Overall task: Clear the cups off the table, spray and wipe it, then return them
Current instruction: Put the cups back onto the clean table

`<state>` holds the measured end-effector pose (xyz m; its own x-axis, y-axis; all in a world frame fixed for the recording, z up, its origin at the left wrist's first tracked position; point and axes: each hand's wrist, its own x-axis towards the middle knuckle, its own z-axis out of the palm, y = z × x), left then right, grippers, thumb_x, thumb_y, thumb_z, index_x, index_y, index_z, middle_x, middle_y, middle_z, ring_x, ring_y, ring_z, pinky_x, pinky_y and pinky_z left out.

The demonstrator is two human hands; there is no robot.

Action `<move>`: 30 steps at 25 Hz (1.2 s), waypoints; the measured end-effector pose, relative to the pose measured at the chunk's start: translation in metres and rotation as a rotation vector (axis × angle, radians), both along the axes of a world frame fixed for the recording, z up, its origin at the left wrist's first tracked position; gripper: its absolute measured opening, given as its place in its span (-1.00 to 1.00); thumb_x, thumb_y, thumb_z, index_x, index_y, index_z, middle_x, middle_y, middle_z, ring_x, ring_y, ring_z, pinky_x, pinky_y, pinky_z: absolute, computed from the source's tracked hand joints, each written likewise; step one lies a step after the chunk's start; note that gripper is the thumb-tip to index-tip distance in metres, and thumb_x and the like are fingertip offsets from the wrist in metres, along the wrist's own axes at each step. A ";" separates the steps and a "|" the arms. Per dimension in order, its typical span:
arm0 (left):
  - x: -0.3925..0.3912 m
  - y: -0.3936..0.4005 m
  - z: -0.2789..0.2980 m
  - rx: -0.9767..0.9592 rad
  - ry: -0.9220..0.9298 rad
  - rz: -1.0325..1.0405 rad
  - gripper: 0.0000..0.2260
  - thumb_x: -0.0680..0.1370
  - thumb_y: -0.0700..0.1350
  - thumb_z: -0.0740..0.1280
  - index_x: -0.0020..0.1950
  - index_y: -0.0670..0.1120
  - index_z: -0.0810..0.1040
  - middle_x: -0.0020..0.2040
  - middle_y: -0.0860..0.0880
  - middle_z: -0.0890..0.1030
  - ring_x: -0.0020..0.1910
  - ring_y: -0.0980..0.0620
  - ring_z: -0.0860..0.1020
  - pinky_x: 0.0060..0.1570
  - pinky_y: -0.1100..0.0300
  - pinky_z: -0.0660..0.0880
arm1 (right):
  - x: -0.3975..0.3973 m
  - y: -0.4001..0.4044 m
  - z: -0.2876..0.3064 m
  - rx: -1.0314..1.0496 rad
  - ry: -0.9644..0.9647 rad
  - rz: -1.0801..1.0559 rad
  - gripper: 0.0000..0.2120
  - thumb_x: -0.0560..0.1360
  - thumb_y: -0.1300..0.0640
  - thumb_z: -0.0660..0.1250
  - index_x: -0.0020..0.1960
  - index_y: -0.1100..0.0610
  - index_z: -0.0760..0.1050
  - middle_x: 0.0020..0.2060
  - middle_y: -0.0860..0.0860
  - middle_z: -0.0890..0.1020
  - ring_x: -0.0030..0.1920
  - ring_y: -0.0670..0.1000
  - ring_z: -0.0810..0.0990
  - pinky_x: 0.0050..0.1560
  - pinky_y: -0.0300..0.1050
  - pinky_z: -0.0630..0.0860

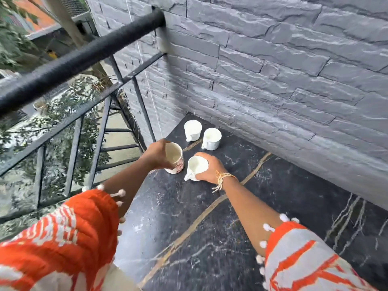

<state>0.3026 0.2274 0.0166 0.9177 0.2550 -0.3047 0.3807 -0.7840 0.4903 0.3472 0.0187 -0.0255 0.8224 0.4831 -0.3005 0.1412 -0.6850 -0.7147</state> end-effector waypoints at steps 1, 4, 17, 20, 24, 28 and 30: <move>0.008 0.001 -0.002 -0.002 -0.004 -0.004 -0.21 0.21 -0.12 0.61 0.38 -0.12 0.38 0.19 -0.14 0.53 0.16 -0.12 0.51 0.13 0.18 0.46 | 0.005 0.004 -0.004 -0.016 -0.003 0.016 -0.29 0.20 0.14 0.57 0.32 -0.02 0.45 0.20 -0.03 0.56 0.22 0.05 0.48 0.25 -0.08 0.44; 0.029 0.006 -0.008 0.033 -0.001 -0.045 -0.23 0.22 -0.11 0.60 0.38 -0.10 0.38 0.17 -0.14 0.55 0.13 -0.10 0.50 -0.01 0.27 0.37 | 0.020 0.013 -0.013 -0.069 -0.027 0.059 -0.28 0.18 0.06 0.59 0.30 -0.05 0.44 0.15 -0.03 0.57 0.18 0.09 0.49 0.17 -0.10 0.46; 0.040 0.005 -0.027 -0.089 -0.012 0.022 0.00 0.25 -0.14 0.60 0.54 -0.04 0.08 0.35 -0.20 0.38 0.29 -0.17 0.39 0.26 0.05 0.35 | 0.016 0.006 -0.016 -0.024 0.127 -0.138 -0.01 0.16 0.10 0.52 0.45 -0.25 0.09 0.28 0.07 0.43 0.26 0.14 0.46 0.27 0.16 0.44; 0.015 -0.003 -0.036 -0.134 -0.011 0.117 0.14 0.22 -0.15 0.63 0.57 -0.05 -0.09 0.42 -0.25 0.29 0.39 -0.22 0.31 0.41 -0.04 0.23 | -0.007 -0.002 -0.016 -0.093 0.152 -0.227 0.08 0.25 0.14 0.51 0.50 -0.22 -0.13 0.21 0.15 0.48 0.20 0.18 0.50 0.24 0.15 0.46; -0.035 -0.020 -0.043 -0.197 0.024 0.242 0.24 0.21 -0.16 0.64 0.57 -0.03 -0.23 0.51 -0.28 0.18 0.49 -0.21 0.21 0.48 -0.06 0.18 | -0.049 -0.010 -0.013 -0.145 0.224 -0.228 0.04 0.38 0.26 0.44 0.55 -0.08 -0.22 0.41 0.16 0.38 0.32 0.19 0.44 0.30 0.08 0.39; -0.095 -0.051 -0.046 -0.240 0.072 0.323 0.14 0.32 -0.20 0.58 0.56 -0.10 -0.26 0.47 -0.32 0.26 0.41 -0.24 0.34 0.39 0.00 0.32 | -0.101 -0.018 -0.006 -0.241 0.234 -0.107 -0.06 0.42 0.25 0.42 0.56 0.01 -0.13 0.44 0.15 0.29 0.39 0.21 0.35 0.36 0.08 0.36; -0.134 -0.068 -0.049 -0.210 0.079 0.298 0.05 0.37 -0.17 0.55 0.56 -0.15 -0.19 0.43 -0.32 0.32 0.38 -0.24 0.38 0.34 0.04 0.33 | -0.138 -0.027 -0.007 -0.241 0.236 -0.061 -0.10 0.42 0.29 0.40 0.56 0.01 -0.08 0.44 0.15 0.29 0.38 0.20 0.35 0.36 0.10 0.37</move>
<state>0.1684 0.1589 -0.0320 0.7842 0.4317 -0.4457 0.6200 -0.5183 0.5890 0.2091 -0.0085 -0.0330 0.7419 0.3271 -0.5854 -0.0550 -0.8403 -0.5393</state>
